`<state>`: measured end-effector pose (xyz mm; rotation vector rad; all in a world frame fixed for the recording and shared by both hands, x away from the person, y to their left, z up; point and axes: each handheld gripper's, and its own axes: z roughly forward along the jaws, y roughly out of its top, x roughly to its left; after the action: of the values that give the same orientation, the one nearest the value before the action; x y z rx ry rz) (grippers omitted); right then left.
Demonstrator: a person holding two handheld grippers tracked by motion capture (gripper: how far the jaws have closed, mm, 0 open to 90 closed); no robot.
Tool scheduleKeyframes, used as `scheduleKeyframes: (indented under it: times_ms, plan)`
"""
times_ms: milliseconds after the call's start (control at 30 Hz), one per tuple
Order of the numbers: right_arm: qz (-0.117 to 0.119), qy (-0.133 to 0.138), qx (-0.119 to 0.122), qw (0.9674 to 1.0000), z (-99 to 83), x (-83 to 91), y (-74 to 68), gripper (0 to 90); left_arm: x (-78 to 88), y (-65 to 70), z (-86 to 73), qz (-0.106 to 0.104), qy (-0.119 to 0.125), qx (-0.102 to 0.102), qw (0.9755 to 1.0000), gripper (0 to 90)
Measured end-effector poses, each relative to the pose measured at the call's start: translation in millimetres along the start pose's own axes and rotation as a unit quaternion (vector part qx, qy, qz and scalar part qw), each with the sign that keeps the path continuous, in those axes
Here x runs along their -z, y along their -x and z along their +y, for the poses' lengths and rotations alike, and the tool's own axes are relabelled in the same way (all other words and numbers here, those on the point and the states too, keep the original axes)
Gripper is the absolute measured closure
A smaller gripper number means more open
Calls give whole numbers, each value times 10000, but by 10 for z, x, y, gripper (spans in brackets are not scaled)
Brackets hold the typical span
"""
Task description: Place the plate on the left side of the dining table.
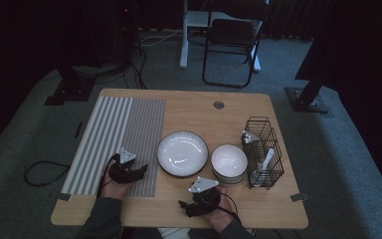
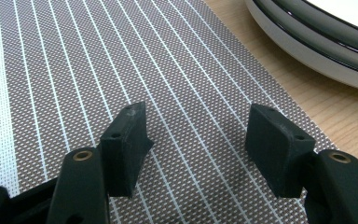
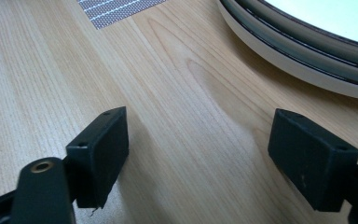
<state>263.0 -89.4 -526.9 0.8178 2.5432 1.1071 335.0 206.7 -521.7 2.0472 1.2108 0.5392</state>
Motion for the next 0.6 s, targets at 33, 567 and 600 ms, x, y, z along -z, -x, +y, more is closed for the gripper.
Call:
scheduleKeyframes:
  times_ms: [33, 567, 600]
  plan:
    - [0, 5, 2, 10000, 0, 0, -1, 205, -1, 4, 1, 13, -4, -13, 10000, 393]
    - [-139, 55, 1, 9999, 44, 48, -49, 325, -2, 5, 1, 6, 2, -2, 10000, 390]
    - [-174, 76, 7, 9998, 55, 62, -52, 329, -2, 6, 1, 10, -1, -3, 10000, 389]
